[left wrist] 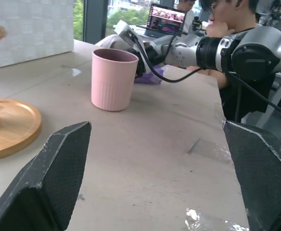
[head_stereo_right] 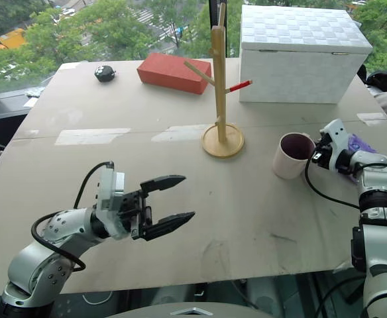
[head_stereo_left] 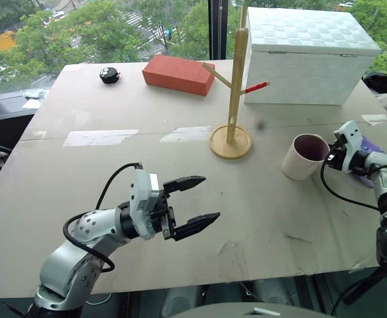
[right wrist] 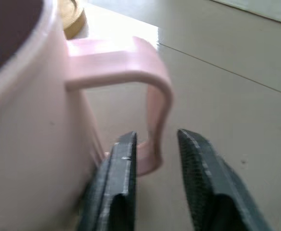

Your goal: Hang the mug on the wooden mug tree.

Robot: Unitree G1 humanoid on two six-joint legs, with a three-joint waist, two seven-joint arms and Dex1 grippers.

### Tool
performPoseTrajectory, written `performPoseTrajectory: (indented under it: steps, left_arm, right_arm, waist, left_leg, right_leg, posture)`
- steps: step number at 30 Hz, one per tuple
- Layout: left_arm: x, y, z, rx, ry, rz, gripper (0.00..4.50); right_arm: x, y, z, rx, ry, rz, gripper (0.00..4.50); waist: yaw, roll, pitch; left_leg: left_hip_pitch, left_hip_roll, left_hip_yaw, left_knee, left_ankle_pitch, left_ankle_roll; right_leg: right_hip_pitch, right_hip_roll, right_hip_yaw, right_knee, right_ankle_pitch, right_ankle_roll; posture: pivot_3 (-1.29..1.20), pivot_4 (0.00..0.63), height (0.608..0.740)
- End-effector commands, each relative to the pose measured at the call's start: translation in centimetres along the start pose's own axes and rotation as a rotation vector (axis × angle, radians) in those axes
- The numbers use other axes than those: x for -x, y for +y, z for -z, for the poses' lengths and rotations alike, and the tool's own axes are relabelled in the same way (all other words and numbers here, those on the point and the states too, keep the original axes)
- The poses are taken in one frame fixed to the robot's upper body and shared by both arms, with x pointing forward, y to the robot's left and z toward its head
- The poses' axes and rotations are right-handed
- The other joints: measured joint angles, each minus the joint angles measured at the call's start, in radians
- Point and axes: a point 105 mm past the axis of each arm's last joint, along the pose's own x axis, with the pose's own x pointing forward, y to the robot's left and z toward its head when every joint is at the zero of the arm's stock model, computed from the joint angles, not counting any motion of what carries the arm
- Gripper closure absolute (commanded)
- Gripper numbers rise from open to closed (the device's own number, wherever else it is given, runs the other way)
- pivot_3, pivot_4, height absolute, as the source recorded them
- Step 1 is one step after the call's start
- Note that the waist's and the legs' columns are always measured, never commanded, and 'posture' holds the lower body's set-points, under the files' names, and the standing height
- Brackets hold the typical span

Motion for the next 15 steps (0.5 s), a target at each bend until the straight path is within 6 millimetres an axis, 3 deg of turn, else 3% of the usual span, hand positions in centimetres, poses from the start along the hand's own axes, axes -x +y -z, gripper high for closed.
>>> performPoseTrajectory:
  steps: [1, 9, 12, 15]
  left_arm:
    - [0.0, -0.5, -1.1, -0.033, -0.022, 0.002, 0.0]
    - [0.0, -1.0, -0.5, -0.023, -0.013, -0.021, 0.0]
    - [0.0, -0.6, -0.7, -0.022, -0.041, -0.048, 0.0]
    - [0.2, 0.2, -1.2, -0.037, -0.096, -0.112, 0.0]
  right_arm:
    - [-0.1, 0.3, -1.7, 0.019, -0.076, -0.042, 4.46]
    - [0.5, 1.1, -3.0, 0.04, -0.138, -0.073, 4.46]
    - [0.6, 1.5, -4.5, 0.084, -0.166, -0.067, 4.46]
    - [0.5, 2.4, -7.4, 0.147, -0.203, -0.091, 4.46]
  waist:
    - [-0.002, 0.0, 0.0]
    - [-0.006, 0.0, 0.0]
    - [-0.006, 0.001, 0.0]
    - [-0.007, 0.001, 0.0]
  left_leg:
    - [0.0, 0.0, 0.0, 0.0, 0.0, 0.0]
    - [0.0, 0.0, 0.0, -0.001, 0.0, 0.0]
    - [0.0, 0.0, 0.0, -0.001, 0.0, 0.0]
    - [0.0, 0.0, 0.0, -0.001, 0.0, 0.0]
  right_leg:
    - [0.0, 0.0, 0.0, 0.0, 0.0, 0.0]
    - [0.0, 0.0, 0.0, 0.0, 0.0, 0.0]
    - [0.0, 0.0, 0.0, 0.0, 0.0, 0.0]
    - [-0.001, 0.0, 0.0, 0.0, 0.0, 0.0]
  posture:
    - [0.0, 0.15, 0.74]
    - [0.0, 0.15, 0.74]
    - [0.0, 0.15, 0.74]
    - [0.0, 0.15, 0.74]
